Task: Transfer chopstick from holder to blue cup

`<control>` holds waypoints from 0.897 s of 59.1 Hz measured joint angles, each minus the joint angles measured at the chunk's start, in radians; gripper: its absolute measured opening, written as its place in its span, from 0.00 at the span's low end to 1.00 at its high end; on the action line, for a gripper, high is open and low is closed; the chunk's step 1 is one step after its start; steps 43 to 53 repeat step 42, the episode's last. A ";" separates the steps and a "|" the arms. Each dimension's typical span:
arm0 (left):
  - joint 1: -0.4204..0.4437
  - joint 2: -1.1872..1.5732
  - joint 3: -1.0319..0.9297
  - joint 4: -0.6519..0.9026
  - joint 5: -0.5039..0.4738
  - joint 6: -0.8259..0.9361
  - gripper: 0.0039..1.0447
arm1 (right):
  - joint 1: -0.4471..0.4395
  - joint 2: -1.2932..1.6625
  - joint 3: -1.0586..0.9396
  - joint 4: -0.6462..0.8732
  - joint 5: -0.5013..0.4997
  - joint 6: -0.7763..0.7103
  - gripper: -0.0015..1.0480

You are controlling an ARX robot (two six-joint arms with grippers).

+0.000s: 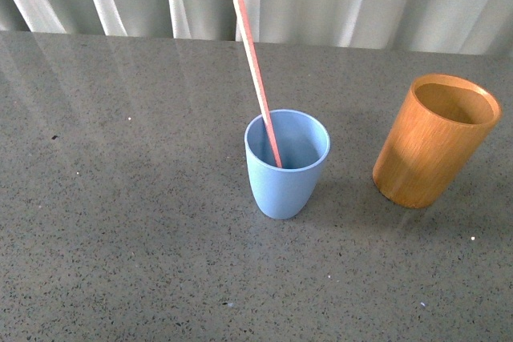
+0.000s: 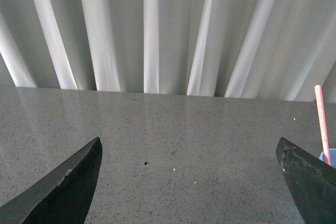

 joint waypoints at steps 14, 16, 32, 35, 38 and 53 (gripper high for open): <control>0.000 0.000 0.000 0.000 0.000 0.000 0.94 | 0.000 0.000 0.000 0.000 0.000 0.000 0.90; 0.000 0.000 0.000 0.000 0.000 0.000 0.94 | 0.000 0.000 0.000 0.000 0.000 0.000 0.90; 0.000 0.000 0.000 0.000 0.000 0.000 0.94 | 0.000 0.000 0.000 0.000 0.000 0.000 0.90; 0.000 0.000 0.000 0.000 0.000 0.000 0.94 | 0.000 0.000 0.000 0.000 0.000 0.000 0.90; 0.000 0.000 0.000 0.000 0.000 0.000 0.94 | 0.000 0.000 0.000 0.000 0.000 0.000 0.90; 0.000 0.000 0.000 0.000 0.000 0.000 0.94 | 0.000 0.000 0.000 0.000 0.000 0.000 0.90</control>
